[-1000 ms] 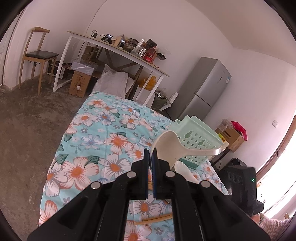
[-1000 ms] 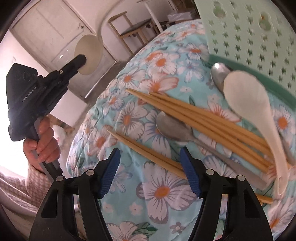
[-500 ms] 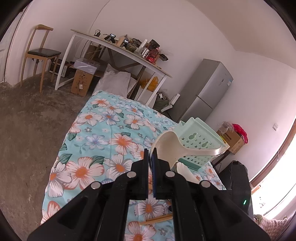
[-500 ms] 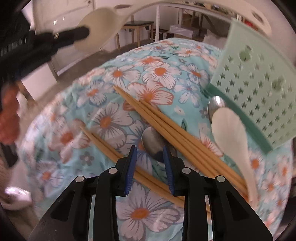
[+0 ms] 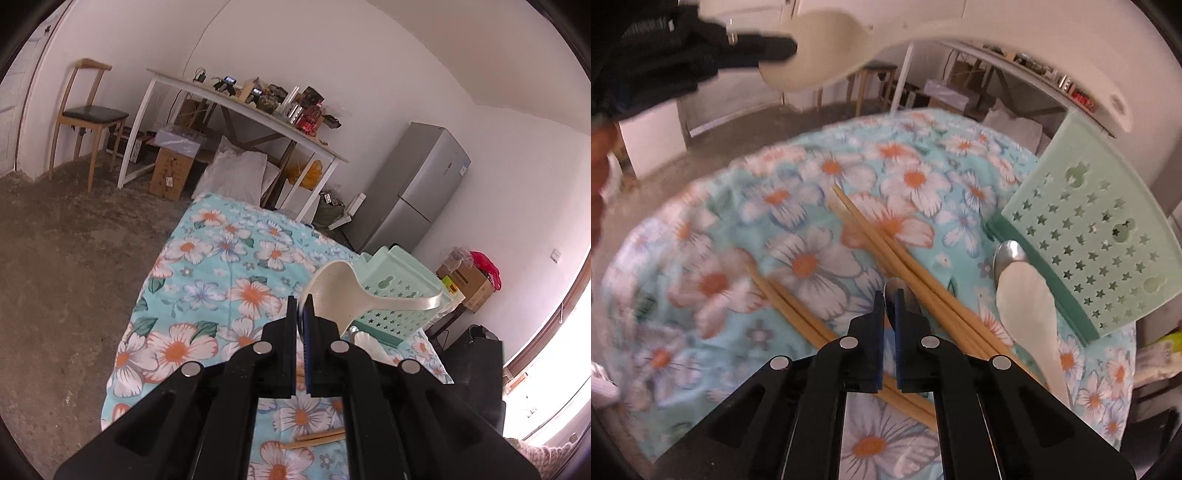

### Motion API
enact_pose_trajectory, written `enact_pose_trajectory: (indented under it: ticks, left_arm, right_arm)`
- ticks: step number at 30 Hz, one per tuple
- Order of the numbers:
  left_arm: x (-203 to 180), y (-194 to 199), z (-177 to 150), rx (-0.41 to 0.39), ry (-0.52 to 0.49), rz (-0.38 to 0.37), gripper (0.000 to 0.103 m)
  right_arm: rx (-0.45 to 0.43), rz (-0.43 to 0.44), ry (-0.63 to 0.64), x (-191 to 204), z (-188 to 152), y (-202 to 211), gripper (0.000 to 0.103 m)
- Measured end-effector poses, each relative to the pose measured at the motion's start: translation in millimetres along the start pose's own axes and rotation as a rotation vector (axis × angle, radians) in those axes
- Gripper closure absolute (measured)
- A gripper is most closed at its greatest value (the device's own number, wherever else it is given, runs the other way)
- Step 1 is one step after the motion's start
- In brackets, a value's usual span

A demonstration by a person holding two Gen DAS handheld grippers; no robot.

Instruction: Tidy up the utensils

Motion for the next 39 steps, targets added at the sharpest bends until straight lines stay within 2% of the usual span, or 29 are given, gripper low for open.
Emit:
enact_pose_trajectory:
  ticks: [6, 10, 16, 19, 26, 33, 39]
  left_arm:
    - [-28, 16, 25, -0.033, -0.052, -0.01, 0.101]
    - [-50, 22, 48, -0.063, -0.082, -0.032, 0.101]
    - [-90, 9, 84, -0.074, -0.183, -0.044, 0.101]
    - [-108, -8, 98, -0.058, -0.277, -0.004, 0.101]
    - [-128, -60, 111, 0.04, -0.507, 0.181, 0.101]
    - [-132, -97, 106, 0.142, -0.731, 0.313, 0.101]
    - [-144, -127, 97, 0.233, -0.9, 0.393, 0.101]
  right_arm:
    - [-0.099, 0.052, -0.118, -19, 16, 42, 0.102]
    - [-0.161, 0.136, -0.293, -44, 21, 69, 0.102]
    - [-0.284, 0.202, -0.499, -92, 29, 106, 0.103]
    - [-0.351, 0.198, -0.549, -116, 35, 127, 0.103]
    - [-0.484, 0.163, -0.596, -170, 45, 166, 0.103]
    - [-0.578, 0.169, -0.63, -219, 57, 181, 0.103]
    - [-0.659, 0.219, -0.65, -249, 68, 192, 0.103]
Point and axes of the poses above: each gripper's, at about its wrist camera, not at the fingertips, and y roughly against the way its jaws point, x to its left, z to its top, the point moved 7 cm from there along -y, roughly the way its jaws point, and after that the axes turned 5 degrees about -x, right-handed, at the moved point
